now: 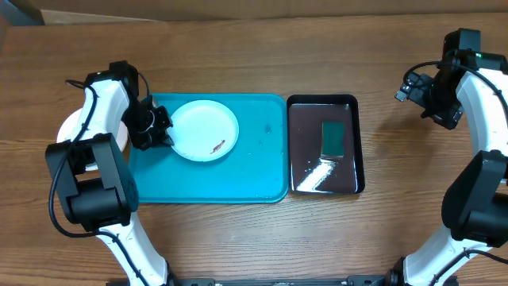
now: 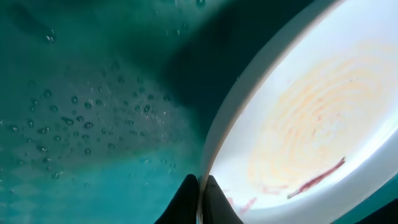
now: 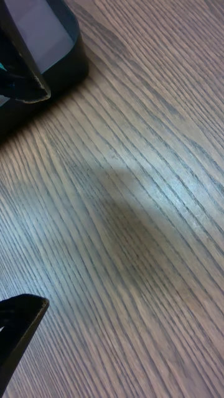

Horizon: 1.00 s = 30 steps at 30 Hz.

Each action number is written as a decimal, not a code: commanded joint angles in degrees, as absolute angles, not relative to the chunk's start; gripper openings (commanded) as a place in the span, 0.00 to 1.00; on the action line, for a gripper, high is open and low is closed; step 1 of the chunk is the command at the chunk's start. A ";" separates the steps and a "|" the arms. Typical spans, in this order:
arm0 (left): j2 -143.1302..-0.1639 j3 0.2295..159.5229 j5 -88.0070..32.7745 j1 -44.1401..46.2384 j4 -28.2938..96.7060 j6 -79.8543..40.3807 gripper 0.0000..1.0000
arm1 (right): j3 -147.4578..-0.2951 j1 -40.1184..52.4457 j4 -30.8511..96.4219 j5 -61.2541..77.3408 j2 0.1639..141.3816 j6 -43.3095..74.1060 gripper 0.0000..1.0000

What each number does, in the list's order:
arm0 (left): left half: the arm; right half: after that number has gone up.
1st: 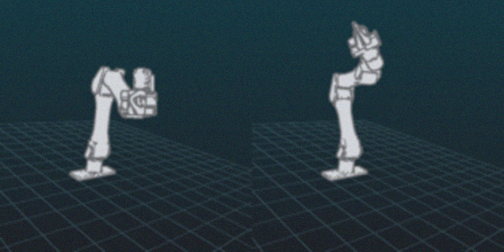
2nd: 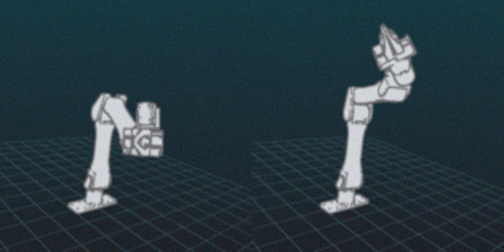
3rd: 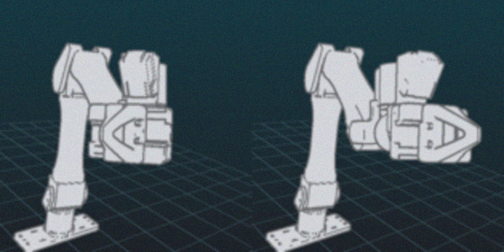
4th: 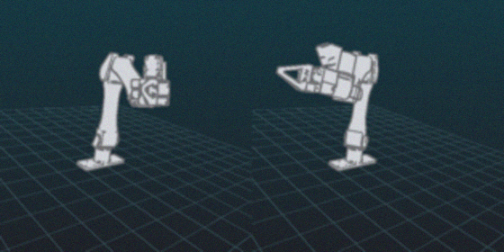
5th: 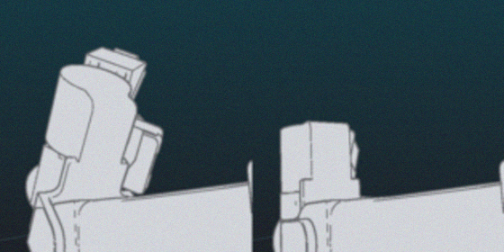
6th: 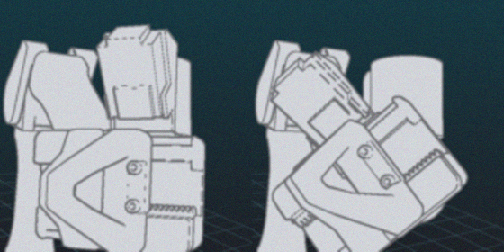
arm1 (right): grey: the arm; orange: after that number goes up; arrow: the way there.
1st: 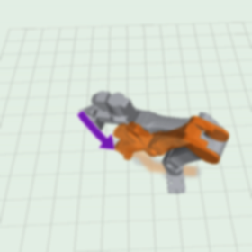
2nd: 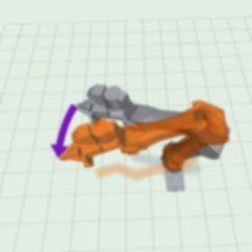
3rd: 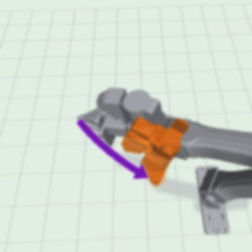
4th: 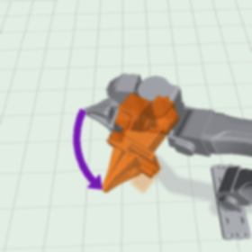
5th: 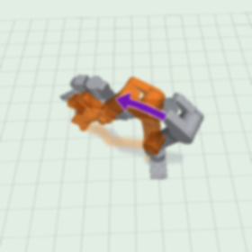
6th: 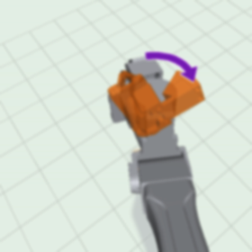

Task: Clean dirty plates on tray and stack at the side
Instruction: 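Move the left gripper to the light-blue plate and drag it onto the teal tray, then pinch the light-blue plate rim with the left gripper and hold it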

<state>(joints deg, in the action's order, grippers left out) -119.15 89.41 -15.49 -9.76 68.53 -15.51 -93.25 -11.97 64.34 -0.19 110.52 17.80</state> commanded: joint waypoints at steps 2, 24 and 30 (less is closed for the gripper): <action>-116.86 90.15 -14.15 -7.70 70.59 -10.72 0.13 | -93.82 -12.08 64.18 0.10 109.95 17.80 1.00; -117.71 98.89 -7.62 -4.80 57.82 5.80 0.41 | -93.82 -12.08 64.18 0.10 109.95 17.80 1.00; -120.51 98.50 -7.55 -4.80 54.54 6.46 0.40 | -93.82 -12.08 64.18 0.10 109.95 17.80 1.00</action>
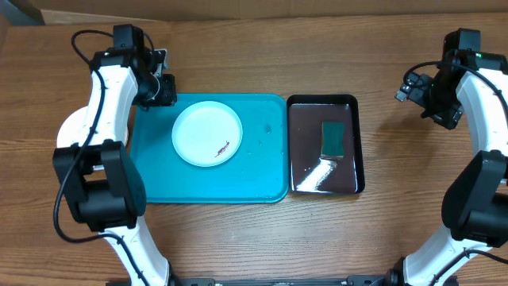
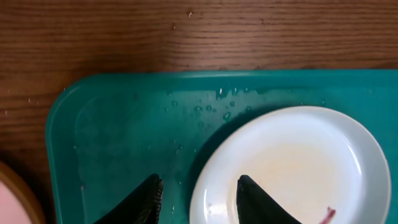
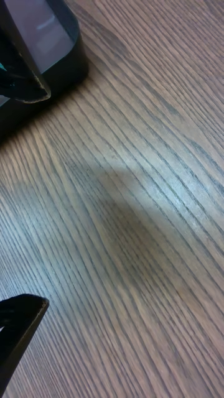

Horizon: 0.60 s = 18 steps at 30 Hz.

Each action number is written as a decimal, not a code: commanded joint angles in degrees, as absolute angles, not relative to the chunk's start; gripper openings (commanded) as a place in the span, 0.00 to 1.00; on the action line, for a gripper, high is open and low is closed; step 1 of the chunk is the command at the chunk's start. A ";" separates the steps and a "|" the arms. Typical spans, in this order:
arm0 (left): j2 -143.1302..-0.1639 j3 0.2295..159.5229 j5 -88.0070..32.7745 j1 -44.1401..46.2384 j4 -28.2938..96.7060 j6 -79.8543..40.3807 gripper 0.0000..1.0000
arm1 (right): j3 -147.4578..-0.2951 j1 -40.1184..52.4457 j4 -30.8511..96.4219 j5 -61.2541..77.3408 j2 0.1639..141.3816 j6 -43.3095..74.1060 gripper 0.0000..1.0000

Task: Clean dirty plates on tray and stack at the side
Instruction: 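Pinch the light-blue plate rim with the left gripper and hold it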

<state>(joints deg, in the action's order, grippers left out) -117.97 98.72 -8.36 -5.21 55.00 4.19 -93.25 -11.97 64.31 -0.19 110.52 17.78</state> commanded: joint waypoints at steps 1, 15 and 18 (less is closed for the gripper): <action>-120.95 98.50 -7.94 -4.80 54.63 6.48 0.39 | -93.82 -12.08 64.18 0.10 109.95 17.82 1.00; -125.91 98.35 -14.41 -2.96 55.51 14.90 0.35 | -93.82 -12.08 64.18 0.10 109.95 17.80 1.00; -126.30 98.28 -14.37 -2.59 55.40 15.51 0.34 | -93.82 -12.08 64.18 0.10 109.95 17.82 1.00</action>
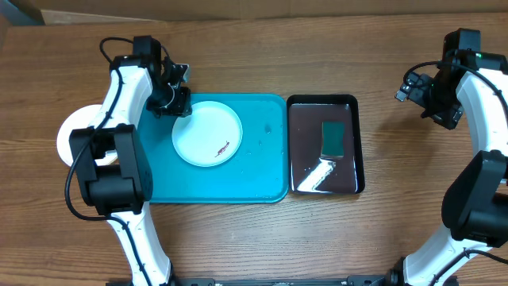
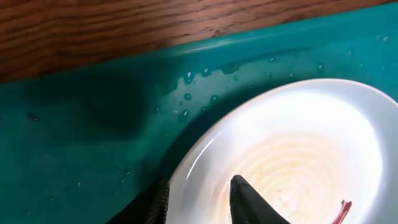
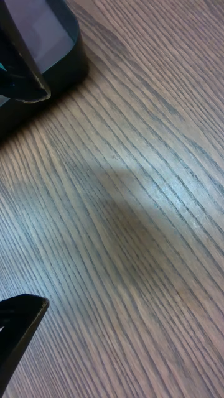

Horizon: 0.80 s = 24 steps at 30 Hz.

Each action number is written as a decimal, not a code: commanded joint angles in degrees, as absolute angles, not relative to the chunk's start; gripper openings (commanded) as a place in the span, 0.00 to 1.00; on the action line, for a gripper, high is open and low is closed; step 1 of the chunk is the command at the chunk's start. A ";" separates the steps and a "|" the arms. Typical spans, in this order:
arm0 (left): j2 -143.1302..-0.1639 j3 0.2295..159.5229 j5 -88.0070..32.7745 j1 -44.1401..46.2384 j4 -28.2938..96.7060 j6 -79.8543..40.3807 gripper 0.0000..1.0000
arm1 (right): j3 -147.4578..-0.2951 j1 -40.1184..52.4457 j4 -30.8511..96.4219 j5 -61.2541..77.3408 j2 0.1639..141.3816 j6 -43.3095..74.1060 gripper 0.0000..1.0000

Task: Clean dirty plates on tray and stack at the side
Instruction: 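Pinch the light-blue plate rim with the left gripper and hold it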

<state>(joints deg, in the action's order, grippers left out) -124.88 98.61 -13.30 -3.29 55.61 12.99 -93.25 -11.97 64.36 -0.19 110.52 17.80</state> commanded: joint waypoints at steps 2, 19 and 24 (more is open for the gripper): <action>-126.32 97.78 -13.82 -2.46 54.78 15.51 0.33 | -93.82 -12.08 64.18 0.10 109.95 17.82 1.00; -126.32 94.94 -9.91 -2.46 53.91 15.46 0.27 | -93.82 -12.08 64.18 0.10 109.95 17.80 1.00; -126.32 94.96 -9.93 -2.46 55.51 15.42 0.17 | -93.82 -12.08 64.18 0.10 109.95 17.80 1.00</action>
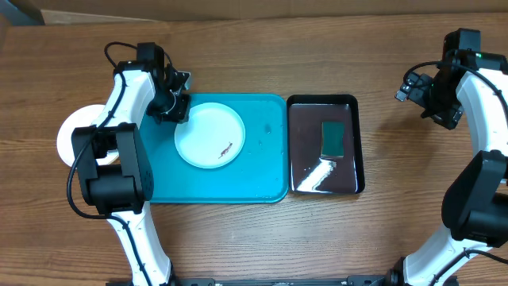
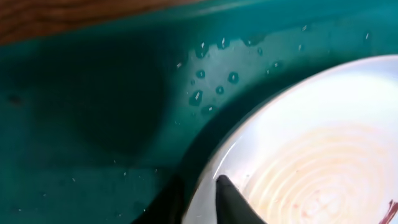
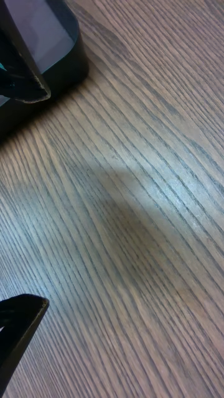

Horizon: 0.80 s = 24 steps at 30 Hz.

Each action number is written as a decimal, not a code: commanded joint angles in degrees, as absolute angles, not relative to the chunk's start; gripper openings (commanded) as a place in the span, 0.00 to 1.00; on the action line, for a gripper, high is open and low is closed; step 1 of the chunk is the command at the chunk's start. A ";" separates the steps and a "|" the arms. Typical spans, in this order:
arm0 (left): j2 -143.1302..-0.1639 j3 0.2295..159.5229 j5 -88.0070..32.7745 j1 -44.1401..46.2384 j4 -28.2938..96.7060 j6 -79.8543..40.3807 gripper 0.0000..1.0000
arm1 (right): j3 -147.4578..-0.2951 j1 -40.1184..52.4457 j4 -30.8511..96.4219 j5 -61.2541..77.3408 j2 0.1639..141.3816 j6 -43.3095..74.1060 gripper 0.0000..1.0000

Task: Clean dirty plates on tray and stack at the side
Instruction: 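Pinch the light-blue plate rim with the left gripper and hold it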

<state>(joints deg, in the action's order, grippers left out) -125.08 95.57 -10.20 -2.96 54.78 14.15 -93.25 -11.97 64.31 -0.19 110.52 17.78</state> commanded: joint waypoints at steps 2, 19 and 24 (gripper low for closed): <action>-126.32 94.96 -9.91 -2.48 56.75 15.16 0.16 | -93.82 -12.08 64.18 0.10 109.95 17.80 1.00; -126.32 94.94 -14.81 -1.93 68.14 -2.79 0.13 | -93.82 -12.08 64.18 0.10 109.95 17.80 1.00; -126.32 94.94 -14.37 -1.02 66.98 -3.40 0.18 | -93.82 -12.08 64.18 0.10 109.95 17.82 1.00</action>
<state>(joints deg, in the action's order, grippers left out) -125.08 95.22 -13.52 -2.02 67.31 -1.17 -93.25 -11.97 64.31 -0.19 110.52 17.76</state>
